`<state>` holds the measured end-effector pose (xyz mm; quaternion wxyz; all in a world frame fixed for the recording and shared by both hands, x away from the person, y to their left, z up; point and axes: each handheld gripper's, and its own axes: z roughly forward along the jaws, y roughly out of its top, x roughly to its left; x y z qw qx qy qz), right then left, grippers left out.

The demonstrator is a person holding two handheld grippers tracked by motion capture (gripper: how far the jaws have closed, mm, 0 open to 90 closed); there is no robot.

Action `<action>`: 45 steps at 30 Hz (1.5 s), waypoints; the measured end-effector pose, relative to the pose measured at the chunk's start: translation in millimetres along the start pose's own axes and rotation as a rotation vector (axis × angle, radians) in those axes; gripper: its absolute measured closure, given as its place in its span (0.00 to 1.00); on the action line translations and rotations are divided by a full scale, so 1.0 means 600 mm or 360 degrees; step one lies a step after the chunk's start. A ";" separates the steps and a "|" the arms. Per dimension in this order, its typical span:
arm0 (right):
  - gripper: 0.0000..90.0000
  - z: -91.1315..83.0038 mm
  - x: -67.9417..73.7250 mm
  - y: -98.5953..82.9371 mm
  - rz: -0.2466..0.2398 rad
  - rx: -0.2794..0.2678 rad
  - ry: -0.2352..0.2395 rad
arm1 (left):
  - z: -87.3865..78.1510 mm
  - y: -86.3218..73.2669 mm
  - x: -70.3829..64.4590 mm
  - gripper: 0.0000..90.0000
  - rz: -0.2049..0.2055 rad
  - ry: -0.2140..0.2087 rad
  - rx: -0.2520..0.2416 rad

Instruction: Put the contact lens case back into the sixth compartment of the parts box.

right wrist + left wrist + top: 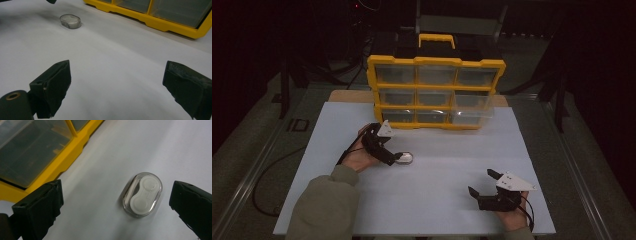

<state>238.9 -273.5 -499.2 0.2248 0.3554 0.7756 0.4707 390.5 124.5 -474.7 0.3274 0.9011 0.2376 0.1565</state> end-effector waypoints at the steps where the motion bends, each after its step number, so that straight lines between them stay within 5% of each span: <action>1: 0.09 0.000 0.000 0.000 0.0005 0.0004 -0.0002 | 0.003 0.001 0.000 0.00 0.0002 -0.0007 0.0017; 19: 0.09 0.000 0.000 0.000 0.0007 0.0004 0.0003 | 0.044 0.008 -0.005 0.03 -0.0029 -0.0053 0.0146; 26: 0.09 0.001 0.000 -0.001 0.0005 0.0006 0.0005 | 0.057 0.008 -0.013 0.09 -0.0012 -0.0140 0.0188; 36: 0.09 0.002 0.000 -0.001 0.0005 0.0014 0.0007 | 0.081 0.015 -0.023 0.28 0.0069 -0.0221 0.0301; 42: 0.09 0.002 -0.001 -0.001 0.0010 0.0015 0.0013 | 0.089 0.017 -0.016 0.47 0.0012 -0.0319 0.0315; 45: 0.09 0.002 -0.001 -0.002 0.0005 0.0016 0.0014 | 0.089 0.018 -0.012 0.48 -0.0013 -0.0335 0.0337</action>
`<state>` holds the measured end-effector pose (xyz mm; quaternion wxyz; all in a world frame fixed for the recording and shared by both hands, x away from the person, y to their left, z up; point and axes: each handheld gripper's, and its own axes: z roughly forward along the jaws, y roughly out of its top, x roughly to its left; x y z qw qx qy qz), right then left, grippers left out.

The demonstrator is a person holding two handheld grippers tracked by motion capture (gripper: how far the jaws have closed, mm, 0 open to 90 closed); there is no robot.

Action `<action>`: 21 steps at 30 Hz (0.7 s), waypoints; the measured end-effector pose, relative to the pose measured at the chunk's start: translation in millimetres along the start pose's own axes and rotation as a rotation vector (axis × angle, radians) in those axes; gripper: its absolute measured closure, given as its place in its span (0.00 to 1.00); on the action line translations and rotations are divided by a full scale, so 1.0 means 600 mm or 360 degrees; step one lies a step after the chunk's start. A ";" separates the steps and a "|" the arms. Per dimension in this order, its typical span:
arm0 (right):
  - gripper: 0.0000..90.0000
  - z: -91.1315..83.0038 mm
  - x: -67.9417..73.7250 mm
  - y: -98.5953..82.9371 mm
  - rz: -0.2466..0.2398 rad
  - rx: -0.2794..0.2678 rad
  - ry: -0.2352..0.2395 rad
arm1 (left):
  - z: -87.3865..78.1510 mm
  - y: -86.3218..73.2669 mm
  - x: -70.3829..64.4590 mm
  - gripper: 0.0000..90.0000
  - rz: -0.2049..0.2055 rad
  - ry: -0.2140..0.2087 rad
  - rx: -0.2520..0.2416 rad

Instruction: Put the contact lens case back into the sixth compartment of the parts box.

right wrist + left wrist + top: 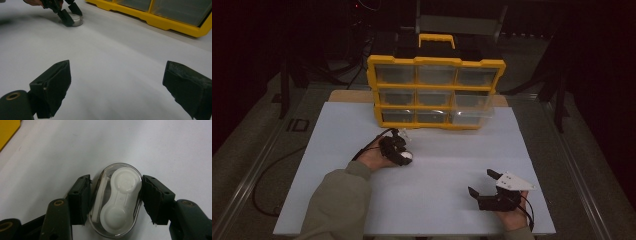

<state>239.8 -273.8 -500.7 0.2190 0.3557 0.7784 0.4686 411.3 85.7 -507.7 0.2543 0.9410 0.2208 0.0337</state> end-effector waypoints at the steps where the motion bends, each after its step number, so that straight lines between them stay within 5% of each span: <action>1: 0.09 0.000 0.000 0.000 0.0002 0.0001 0.0001 | -0.001 0.001 0.000 0.48 0.0003 -0.0002 0.0013; 8: 0.09 -0.001 0.000 0.000 0.0001 0.0000 0.0004 | -0.003 0.003 -0.004 0.49 0.0055 0.0009 0.0100; 21: 0.09 -0.001 0.001 0.000 0.0001 -0.0001 0.0006 | -0.007 0.001 -0.006 0.53 0.0090 0.0026 0.0110</action>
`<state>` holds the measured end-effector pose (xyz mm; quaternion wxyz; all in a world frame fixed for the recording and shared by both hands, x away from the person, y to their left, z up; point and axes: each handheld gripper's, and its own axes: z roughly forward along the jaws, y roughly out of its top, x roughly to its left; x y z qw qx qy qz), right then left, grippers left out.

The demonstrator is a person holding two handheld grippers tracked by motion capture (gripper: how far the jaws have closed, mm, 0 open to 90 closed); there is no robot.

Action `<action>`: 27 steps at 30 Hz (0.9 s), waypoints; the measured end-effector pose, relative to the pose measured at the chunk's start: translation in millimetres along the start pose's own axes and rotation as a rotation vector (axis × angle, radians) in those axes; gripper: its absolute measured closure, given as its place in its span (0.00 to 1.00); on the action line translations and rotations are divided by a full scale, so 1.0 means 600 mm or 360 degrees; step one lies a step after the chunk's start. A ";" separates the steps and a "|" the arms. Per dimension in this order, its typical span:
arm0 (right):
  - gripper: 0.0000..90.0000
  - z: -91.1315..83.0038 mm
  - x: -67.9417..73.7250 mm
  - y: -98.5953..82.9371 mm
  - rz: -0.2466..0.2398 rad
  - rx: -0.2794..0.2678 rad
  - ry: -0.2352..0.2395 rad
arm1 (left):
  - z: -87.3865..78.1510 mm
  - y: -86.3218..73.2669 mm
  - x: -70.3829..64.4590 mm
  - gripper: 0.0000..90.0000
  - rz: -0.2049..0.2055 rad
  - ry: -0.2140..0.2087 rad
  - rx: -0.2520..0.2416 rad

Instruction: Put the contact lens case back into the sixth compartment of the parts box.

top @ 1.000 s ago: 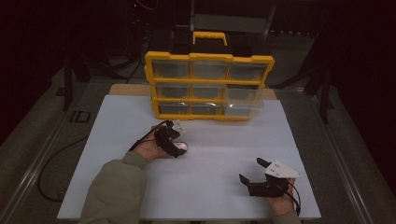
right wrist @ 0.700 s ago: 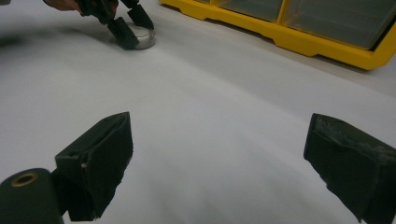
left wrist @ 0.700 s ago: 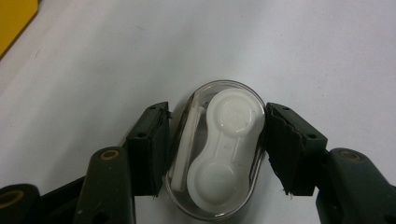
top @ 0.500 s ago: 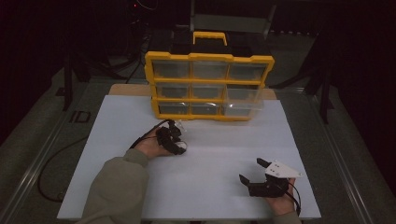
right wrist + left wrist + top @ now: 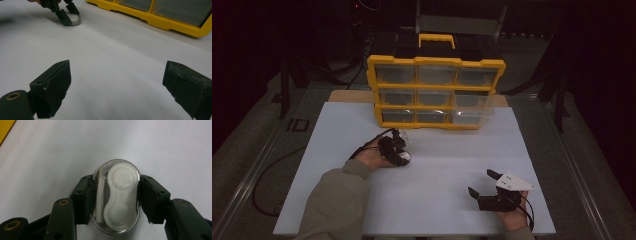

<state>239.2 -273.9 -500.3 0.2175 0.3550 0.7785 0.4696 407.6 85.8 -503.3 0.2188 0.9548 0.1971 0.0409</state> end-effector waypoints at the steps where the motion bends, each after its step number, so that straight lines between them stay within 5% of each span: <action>1: 0.09 0.000 0.000 0.000 0.0001 -0.0002 0.0000 | 0.000 0.000 0.000 0.53 -0.0001 0.0000 0.0000; 27: 0.09 0.000 0.001 0.000 0.0002 -0.0011 0.0004 | -0.038 0.001 0.003 0.54 -0.0054 0.0069 -0.0124</action>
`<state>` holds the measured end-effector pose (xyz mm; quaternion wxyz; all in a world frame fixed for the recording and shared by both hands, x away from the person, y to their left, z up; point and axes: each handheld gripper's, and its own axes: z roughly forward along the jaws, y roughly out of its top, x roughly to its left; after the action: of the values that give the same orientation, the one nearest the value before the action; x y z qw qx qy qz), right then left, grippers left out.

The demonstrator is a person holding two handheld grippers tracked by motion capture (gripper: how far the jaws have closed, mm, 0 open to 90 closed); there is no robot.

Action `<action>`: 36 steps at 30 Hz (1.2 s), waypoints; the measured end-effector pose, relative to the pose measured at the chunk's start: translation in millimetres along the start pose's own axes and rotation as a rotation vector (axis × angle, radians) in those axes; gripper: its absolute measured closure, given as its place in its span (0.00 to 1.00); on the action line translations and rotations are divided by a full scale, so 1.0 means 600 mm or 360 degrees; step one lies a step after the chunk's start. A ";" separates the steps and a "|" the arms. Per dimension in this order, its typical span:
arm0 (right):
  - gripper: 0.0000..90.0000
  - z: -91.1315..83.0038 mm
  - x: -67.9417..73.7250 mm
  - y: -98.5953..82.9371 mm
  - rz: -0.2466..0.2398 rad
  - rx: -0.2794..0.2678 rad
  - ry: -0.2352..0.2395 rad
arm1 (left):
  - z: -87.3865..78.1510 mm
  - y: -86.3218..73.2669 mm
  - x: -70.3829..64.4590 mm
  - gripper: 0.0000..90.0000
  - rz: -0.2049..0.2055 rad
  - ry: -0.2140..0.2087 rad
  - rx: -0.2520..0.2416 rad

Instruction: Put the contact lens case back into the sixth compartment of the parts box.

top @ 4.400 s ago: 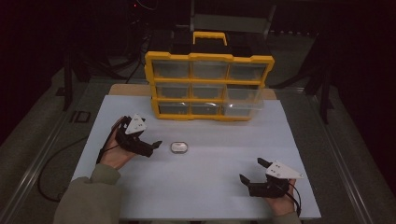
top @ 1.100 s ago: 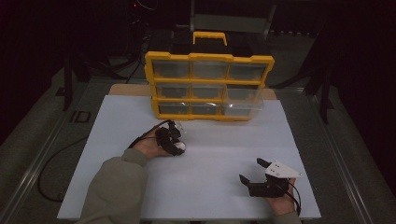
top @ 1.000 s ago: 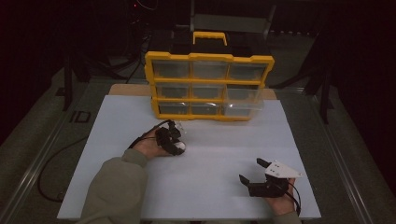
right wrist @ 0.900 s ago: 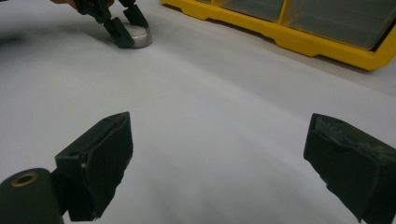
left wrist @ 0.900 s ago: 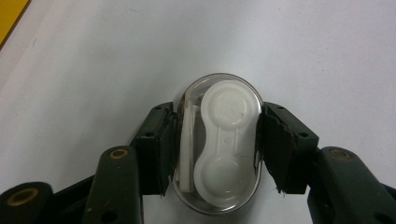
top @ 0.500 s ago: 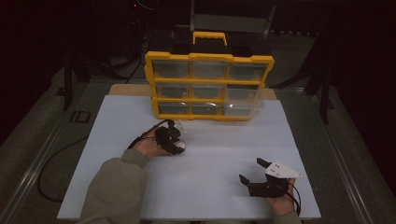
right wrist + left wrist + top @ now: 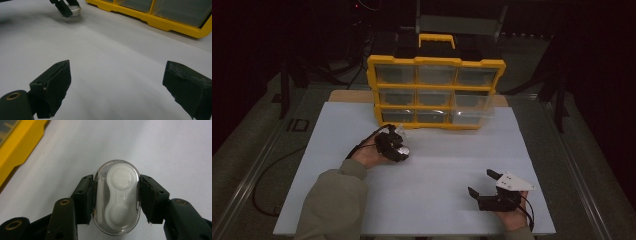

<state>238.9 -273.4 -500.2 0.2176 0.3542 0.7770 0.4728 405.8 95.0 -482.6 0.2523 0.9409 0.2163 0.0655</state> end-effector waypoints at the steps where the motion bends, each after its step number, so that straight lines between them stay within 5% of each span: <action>1: 0.09 0.000 0.000 0.000 0.0000 0.0000 0.0001 | -0.004 0.001 0.000 0.54 -0.0009 0.0005 -0.0023; 36: 0.09 0.000 0.001 0.001 -0.0001 -0.0003 0.0005 | -0.073 0.027 0.004 0.55 -0.0009 0.0074 -0.0183</action>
<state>238.9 -272.7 -500.0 0.2169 0.3531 0.7769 0.4740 403.6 103.1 -436.6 0.3012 0.9224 0.2206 0.0990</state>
